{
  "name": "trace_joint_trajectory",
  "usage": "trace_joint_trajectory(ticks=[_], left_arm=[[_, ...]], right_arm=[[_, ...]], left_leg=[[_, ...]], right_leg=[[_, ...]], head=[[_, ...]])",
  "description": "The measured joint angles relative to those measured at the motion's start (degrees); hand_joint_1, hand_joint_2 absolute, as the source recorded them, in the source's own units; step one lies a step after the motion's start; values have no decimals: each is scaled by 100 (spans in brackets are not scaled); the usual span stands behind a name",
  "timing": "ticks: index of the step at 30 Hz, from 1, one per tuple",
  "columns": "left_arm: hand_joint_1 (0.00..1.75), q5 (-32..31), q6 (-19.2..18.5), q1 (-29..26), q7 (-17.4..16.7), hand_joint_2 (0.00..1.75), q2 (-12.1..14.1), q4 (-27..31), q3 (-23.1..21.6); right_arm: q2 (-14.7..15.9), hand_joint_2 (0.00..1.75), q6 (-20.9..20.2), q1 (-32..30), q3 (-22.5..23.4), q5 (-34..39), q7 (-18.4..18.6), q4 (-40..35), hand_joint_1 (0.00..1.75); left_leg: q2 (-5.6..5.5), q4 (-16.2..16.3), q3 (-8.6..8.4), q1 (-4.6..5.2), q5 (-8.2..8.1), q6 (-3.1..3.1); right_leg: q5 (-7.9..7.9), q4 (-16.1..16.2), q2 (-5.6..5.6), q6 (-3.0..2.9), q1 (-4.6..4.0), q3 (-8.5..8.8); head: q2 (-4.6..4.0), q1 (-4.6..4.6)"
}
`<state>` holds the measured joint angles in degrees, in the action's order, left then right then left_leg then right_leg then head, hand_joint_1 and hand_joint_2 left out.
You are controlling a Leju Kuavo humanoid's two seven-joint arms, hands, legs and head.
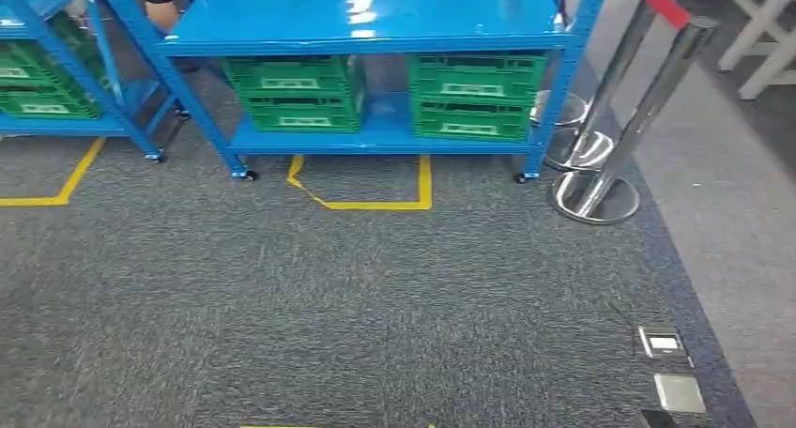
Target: Take the parts from the cabinet and place them on the table.
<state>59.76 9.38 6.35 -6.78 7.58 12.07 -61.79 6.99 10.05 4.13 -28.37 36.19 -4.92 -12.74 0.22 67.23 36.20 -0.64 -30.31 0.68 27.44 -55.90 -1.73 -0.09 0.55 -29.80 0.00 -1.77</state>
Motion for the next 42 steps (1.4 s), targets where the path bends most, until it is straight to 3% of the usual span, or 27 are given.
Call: trace_joint_trajectory(ticks=[1,2,3,4,5,6,7,16,17,18,20,21,23,25,26,27,28,29,30,31,32,33,35,37,38,41,42], left_arm=[[0,0,-7,8,0,0,4,0,0],[0,0,-9,22,0,0,17,-2,0],[0,0,-15,46,0,0,20,0,0],[0,0,-15,61,0,0,13,0,0],[0,2,-15,59,0,0,-2,0,0],[0,2,-15,51,0,0,4,0,0],[0,2,-15,49,-2,0,2,0,0],[0,-2,-33,35,-9,0,-7,0,0],[0,-4,-33,34,-9,0,-7,0,0],[0,-9,-31,34,-9,0,-2,0,0],[0,-13,-33,38,-9,0,2,0,0],[0,-15,-33,41,-9,0,-4,0,0],[0,-15,-33,35,-9,0,-9,0,0],[0,-15,-35,33,-9,0,-11,0,0],[0,-15,-35,32,-9,0,-15,0,0],[0,-15,-35,28,-9,0,-18,0,0],[0,-15,-37,20,-9,0,-20,0,0],[0,-15,-44,11,-9,0,-24,0,0],[0,-15,-50,4,-9,0,-28,0,0],[0,-15,-50,2,-7,0,-24,0,0],[0,-17,-48,7,-7,0,22,-4,0],[0,-17,-50,14,-4,0,6,-4,0],[0,-17,-50,22,-2,0,-4,-4,0],[0,-17,-50,33,0,0,-7,-2,0],[0,-18,-50,33,0,0,-7,-4,0],[0,-20,-50,25,0,0,-4,-4,0],[0,-17,-50,11,0,0,-7,-4,0]], right_arm=[[0,0,0,0,0,0,-11,0,0],[0,0,0,-1,-2,-2,-17,0,0],[-7,0,-9,0,-11,-13,-22,0,0],[-7,0,-11,-1,-15,-24,-20,0,0],[20,0,-13,-1,-15,-28,-13,4,0],[15,0,-37,-5,-20,-33,-11,4,0],[13,0,-50,-4,-26,-39,-2,4,0],[13,0,-79,9,-28,24,44,4,0],[13,0,-79,7,-28,26,44,4,0],[13,0,-79,5,-28,26,44,4,0],[13,0,-79,3,-28,26,46,4,0],[15,0,-77,8,-28,26,46,4,0],[15,0,-77,0,-28,26,46,4,0],[15,0,-77,4,-28,28,44,4,0],[15,0,-77,0,-31,31,46,4,0],[15,0,-76,-11,-31,31,46,4,0],[15,0,-76,-11,-31,31,46,4,0],[15,0,-76,-16,-31,33,50,7,0],[24,0,-77,-16,-31,33,53,7,0],[26,0,-77,-13,-31,33,50,7,0],[11,0,-77,-13,-33,35,50,7,0],[20,0,-76,-2,-33,35,48,7,0],[17,0,-77,-14,-33,35,57,7,0],[15,0,-76,-10,-35,35,55,7,0],[15,0,-76,-12,-35,35,50,7,0],[15,0,-77,-10,-35,35,46,7,0],[15,0,-77,-12,-35,35,46,7,0]], left_leg=[[-11,-569,-260,53,295,-87],[-36,-1054,-475,101,454,-181],[-14,-1190,-517,106,409,-192],[-4,-1203,-509,124,426,-156],[-16,-1248,-518,88,439,-12],[-20,-1243,-538,94,425,32],[-26,-1244,-546,115,419,-20],[-38,-1237,-548,127,411,-74],[-39,-1210,-544,141,398,-92],[-50,-1195,-536,168,389,-163],[-40,-1215,-538,165,392,-195],[-37,-1333,-596,96,433,-241],[8,-1449,-701,62,463,-271],[34,-1452,-717,56,443,-278],[40,-1450,-725,49,431,-264],[40,-1447,-742,34,417,-243],[39,-1444,-772,14,398,-213],[38,-1433,-813,-19,369,-169],[36,-1411,-857,-57,330,-116],[37,-1377,-891,-82,281,-52],[31,-1345,-879,-24,239,16],[32,-1317,-866,-32,230,52],[35,-1356,-883,-45,260,104],[29,-1282,-884,-68,186,165],[27,-1002,-736,-67,38,170],[20,481,122,-57,-506,173],[20,719,315,-53,-491,156]], right_leg=[[3,2,-19,-5,-15,21],[5,4,-40,-8,-11,27],[23,-12,-52,11,-66,16],[20,-5,-51,26,-36,8],[105,-31,-38,-61,-79,2],[77,-23,-24,-123,-57,15],[77,-12,-19,-59,-46,33],[48,59,-15,-1,-33,81],[35,85,-17,21,-19,87],[27,105,-18,107,11,93],[20,135,-22,129,5,98],[35,141,-17,158,-32,125],[263,-204,67,179,-15,-15],[726,-1210,95,223,26,-503],[855,-1621,99,250,51,-717],[828,-1759,107,277,79,-803],[665,-1610,116,303,107,-745],[388,-1199,130,338,138,-551],[73,-620,145,377,167,-276],[-121,-90,172,432,212,-50],[21,-2,169,463,149,18],[41,10,147,321,160,27],[53,-16,136,224,124,40],[43,9,135,137,140,76],[53,9,134,103,134,77],[91,9,134,28,86,79],[108,9,129,3,61,95]], head=[[0,-46],[0,-75],[0,-61],[0,-64],[0,-55],[0,-31],[0,-11],[0,146],[0,159],[0,153],[0,129],[0,124],[0,175],[0,273],[0,284],[0,299],[0,306],[0,314],[0,325],[0,358],[0,439],[0,437],[0,297],[0,268],[0,207],[0,72],[0,54]])
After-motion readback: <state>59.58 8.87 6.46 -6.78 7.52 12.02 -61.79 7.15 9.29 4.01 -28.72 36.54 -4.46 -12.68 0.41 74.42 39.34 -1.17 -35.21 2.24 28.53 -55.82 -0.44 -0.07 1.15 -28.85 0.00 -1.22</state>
